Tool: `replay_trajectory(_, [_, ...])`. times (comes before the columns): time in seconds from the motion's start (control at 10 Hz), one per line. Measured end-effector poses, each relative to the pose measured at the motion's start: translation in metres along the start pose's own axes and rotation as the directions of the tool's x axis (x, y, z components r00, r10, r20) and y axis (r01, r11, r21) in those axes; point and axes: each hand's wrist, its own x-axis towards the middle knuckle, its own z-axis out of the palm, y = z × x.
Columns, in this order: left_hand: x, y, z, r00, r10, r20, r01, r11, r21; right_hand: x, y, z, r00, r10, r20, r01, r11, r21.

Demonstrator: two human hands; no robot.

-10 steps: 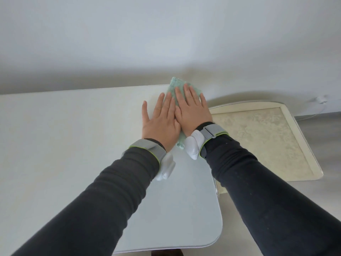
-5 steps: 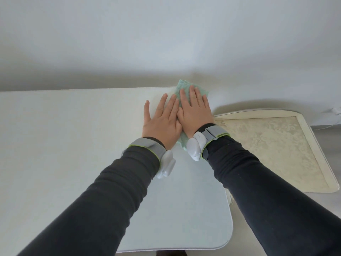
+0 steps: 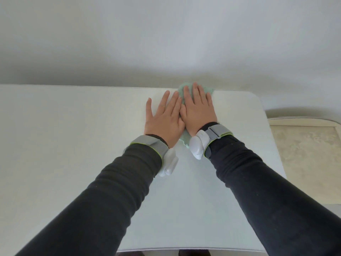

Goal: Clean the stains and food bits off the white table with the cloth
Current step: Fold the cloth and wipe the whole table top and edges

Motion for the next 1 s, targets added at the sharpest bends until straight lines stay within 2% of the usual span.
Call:
replay_trajectory(0.5, [-0.044, -0.174, -0.021, 0.993, -0.116, 0.023, 0.116, 0.993, 0.004, 0.036, -0.181, 0.019, 0.995, -0.097, -0.001, 0.097, 0.995, 0.000])
replay_trajectory(1.0, [-0.104, -0.344, -0.037, 0.944, -0.329, 0.025, 0.329, 0.944, -0.009, 0.068, -0.371, 0.042, 0.953, -0.299, 0.053, 0.299, 0.954, -0.006])
